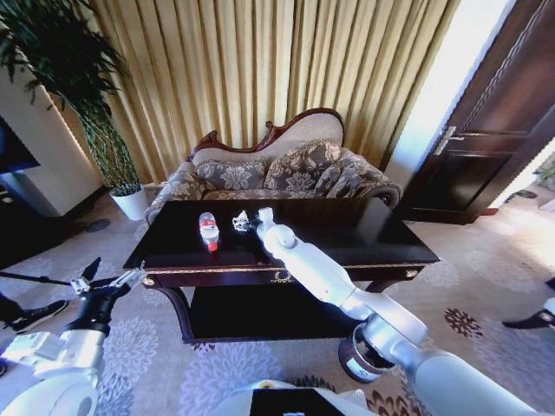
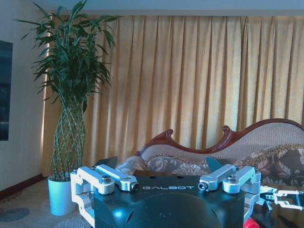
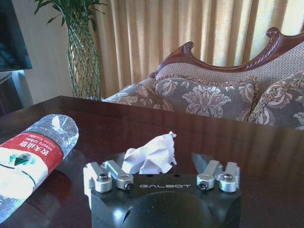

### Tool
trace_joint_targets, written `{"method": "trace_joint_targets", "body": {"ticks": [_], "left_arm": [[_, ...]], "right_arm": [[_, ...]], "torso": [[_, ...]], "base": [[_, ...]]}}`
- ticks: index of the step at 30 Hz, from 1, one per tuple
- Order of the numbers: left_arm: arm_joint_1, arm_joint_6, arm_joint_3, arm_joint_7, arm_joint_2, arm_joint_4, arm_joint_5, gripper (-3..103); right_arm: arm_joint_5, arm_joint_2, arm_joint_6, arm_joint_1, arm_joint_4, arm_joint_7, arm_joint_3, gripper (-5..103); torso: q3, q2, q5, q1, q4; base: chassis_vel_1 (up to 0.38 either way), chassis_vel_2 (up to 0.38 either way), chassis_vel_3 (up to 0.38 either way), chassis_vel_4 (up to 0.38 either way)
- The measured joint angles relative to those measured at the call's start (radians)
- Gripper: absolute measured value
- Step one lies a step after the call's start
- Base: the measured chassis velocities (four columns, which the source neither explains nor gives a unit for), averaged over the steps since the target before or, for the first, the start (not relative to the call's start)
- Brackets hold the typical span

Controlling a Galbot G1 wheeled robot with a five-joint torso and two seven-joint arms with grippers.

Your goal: Move to the front of the table and place the trash on the table into the trash bin.

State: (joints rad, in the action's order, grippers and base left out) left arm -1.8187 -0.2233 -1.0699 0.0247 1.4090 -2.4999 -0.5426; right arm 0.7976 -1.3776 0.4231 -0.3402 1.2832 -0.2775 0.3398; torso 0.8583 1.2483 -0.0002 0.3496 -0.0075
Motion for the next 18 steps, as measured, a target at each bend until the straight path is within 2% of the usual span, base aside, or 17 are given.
{"method": "trace_joint_targets", "body": {"ticks": [2, 3, 5, 8, 11, 13, 16, 17, 18], "left_arm": [[0.000, 0.000, -0.001, 0.000, 0.000, 0.000, -0.001, 100], [0.000, 0.000, -0.001, 0.000, 0.000, 0.000, -0.001, 100], [0.001, 0.000, -0.002, 0.000, 0.000, 0.000, -0.001, 100], [0.000, 0.001, -0.003, 0.000, 0.001, 0.000, -0.001, 100], [0.000, 0.002, -0.003, 0.000, 0.003, 0.000, -0.001, 100], [0.000, 0.002, -0.002, 0.000, 0.003, 0.000, -0.001, 100], [0.000, 0.002, -0.001, 0.000, 0.003, 0.000, -0.001, 100], [0.000, 0.002, -0.001, 0.000, 0.003, 0.000, -0.001, 100], [0.001, 0.002, -0.001, 0.000, 0.003, 0.000, -0.001, 100]], "right_arm": [[-0.001, 0.000, -0.001, -0.001, 0.000, -0.002, 0.000, 71], [-0.001, 0.000, -0.001, -0.001, 0.000, -0.002, 0.000, 71], [-0.004, 0.000, -0.001, -0.002, 0.000, -0.004, 0.001, 60], [-0.004, 0.000, -0.001, -0.002, 0.000, -0.005, 0.002, 54], [-0.005, 0.000, -0.001, -0.004, 0.002, -0.006, 0.004, 38], [-0.005, 0.000, -0.001, -0.004, 0.003, -0.007, 0.004, 38], [-0.005, 0.002, -0.002, -0.005, 0.006, -0.007, 0.004, 22], [-0.005, 0.002, -0.002, -0.005, 0.006, -0.007, 0.004, 22], [-0.006, 0.003, -0.002, -0.005, 0.007, -0.008, 0.004, 17]], "torso": [[0.000, 0.000, 0.0000, 0.000, 0.0000], [0.000, 0.000, 0.0000, 0.000, 0.0000], [0.000, 0.000, 0.0000, 0.000, 0.0000], [0.000, 0.000, 0.0000, 0.000, 0.0000], [0.000, 0.000, 0.0000, 0.000, 0.0000], [0.000, 0.000, 0.0000, 0.000, 0.0000], [0.000, 0.000, 0.0000, 0.000, 0.0001], [0.000, 0.000, 0.0000, 0.000, 0.0001], [0.000, 0.000, 0.0000, 0.000, 0.0000]], "base": [[0.000, 0.000, 0.000, 0.000], [0.000, 0.000, 0.000, 0.000], [0.000, 0.000, 0.000, 0.000], [0.000, 0.000, 0.000, 0.000], [0.000, 0.000, 0.000, 0.000], [0.000, 0.000, 0.000, 0.000], [0.000, 0.000, 0.000, 0.000], [0.000, 0.000, 0.000, 0.000], [0.000, 0.000, 0.000, 0.000]]}}
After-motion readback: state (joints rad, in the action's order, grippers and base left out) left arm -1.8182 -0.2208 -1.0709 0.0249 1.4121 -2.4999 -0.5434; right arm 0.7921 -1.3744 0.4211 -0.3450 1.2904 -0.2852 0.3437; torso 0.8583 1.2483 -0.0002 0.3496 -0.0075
